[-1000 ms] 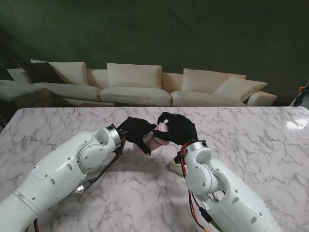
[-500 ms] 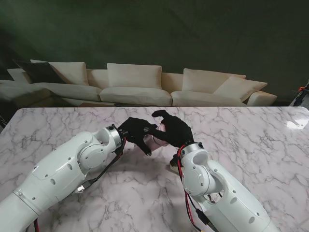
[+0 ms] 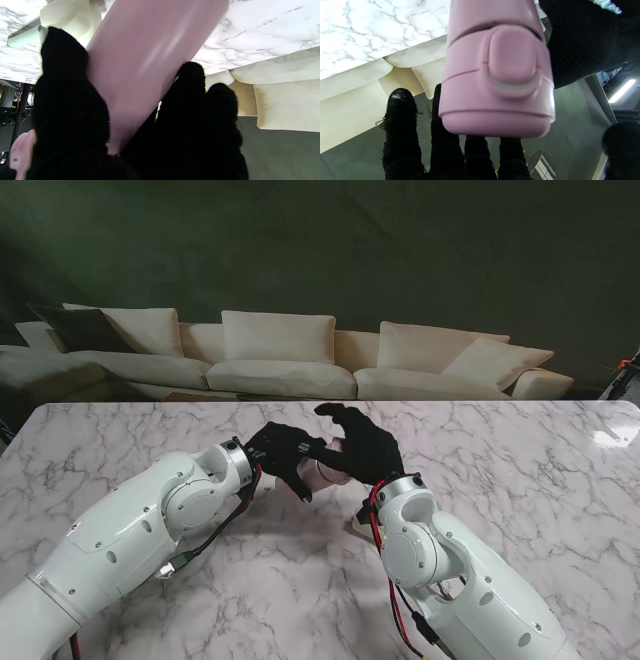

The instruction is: Clean the thermos with cup brush

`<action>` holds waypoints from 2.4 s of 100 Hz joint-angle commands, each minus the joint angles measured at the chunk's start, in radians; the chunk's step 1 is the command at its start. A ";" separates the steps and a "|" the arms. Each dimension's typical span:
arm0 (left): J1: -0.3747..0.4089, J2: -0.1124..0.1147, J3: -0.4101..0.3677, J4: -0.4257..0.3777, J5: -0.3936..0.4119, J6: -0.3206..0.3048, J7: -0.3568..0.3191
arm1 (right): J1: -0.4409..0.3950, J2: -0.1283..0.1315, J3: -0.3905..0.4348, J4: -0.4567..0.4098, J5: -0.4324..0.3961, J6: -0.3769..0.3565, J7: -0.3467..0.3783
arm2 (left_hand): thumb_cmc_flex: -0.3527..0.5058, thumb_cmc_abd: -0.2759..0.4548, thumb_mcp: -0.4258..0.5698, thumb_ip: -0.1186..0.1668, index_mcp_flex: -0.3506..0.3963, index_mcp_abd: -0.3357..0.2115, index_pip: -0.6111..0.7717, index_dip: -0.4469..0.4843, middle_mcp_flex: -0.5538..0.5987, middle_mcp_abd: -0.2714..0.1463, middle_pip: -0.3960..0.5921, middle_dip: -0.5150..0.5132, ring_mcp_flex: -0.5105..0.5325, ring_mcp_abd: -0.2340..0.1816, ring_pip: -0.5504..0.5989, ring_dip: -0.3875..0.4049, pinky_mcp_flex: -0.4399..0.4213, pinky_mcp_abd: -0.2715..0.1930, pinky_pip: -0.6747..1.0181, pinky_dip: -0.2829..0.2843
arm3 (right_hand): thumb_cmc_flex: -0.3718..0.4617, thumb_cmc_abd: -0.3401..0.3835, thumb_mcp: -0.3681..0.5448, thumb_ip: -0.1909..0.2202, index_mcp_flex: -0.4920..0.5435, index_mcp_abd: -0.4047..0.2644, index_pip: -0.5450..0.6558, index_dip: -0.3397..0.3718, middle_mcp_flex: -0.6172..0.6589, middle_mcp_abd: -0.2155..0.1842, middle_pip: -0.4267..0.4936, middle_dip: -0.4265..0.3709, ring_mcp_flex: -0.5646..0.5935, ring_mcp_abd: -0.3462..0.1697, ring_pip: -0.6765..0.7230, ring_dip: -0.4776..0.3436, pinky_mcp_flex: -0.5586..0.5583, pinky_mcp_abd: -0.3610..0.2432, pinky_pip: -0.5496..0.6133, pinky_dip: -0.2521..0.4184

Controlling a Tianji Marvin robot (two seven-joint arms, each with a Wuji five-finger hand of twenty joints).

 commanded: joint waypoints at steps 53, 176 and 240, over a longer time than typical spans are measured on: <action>0.008 0.005 -0.031 -0.016 0.019 -0.007 -0.014 | -0.191 0.059 0.299 -0.132 -0.091 -0.336 0.098 | 0.264 0.338 0.483 0.084 0.094 -0.208 0.153 0.068 0.037 -0.067 0.108 0.031 0.032 -0.006 0.032 -0.001 0.002 -0.074 0.035 0.000 | 0.347 -0.183 0.030 0.074 -0.067 -0.045 -0.224 -0.015 -0.172 -0.034 -0.266 -0.123 -0.212 -0.020 -0.280 -0.183 -0.213 -0.078 -0.242 0.012; -0.006 -0.002 -0.005 -0.005 -0.017 0.002 -0.014 | -0.060 0.093 0.199 0.022 -0.274 -0.478 0.122 | 0.262 0.336 0.486 0.084 0.096 -0.207 0.154 0.069 0.037 -0.065 0.109 0.031 0.031 -0.004 0.034 -0.001 0.002 -0.072 0.036 0.001 | 0.484 -0.351 0.483 -0.008 0.112 -0.286 0.138 0.216 -0.167 -0.049 -0.209 -0.090 -0.014 -0.104 -0.021 -0.026 0.046 -0.102 -0.083 0.107; -0.010 -0.004 0.005 0.001 -0.019 0.000 -0.008 | -0.016 0.062 0.090 0.068 -0.181 -0.315 0.061 | 0.261 0.335 0.489 0.084 0.096 -0.208 0.155 0.069 0.038 -0.066 0.111 0.031 0.032 -0.006 0.036 -0.001 0.003 -0.073 0.038 0.002 | 0.075 -0.025 0.044 -0.041 0.340 -0.064 0.103 0.150 0.702 -0.088 0.168 0.126 0.530 -0.069 0.409 0.172 0.345 -0.111 0.231 0.206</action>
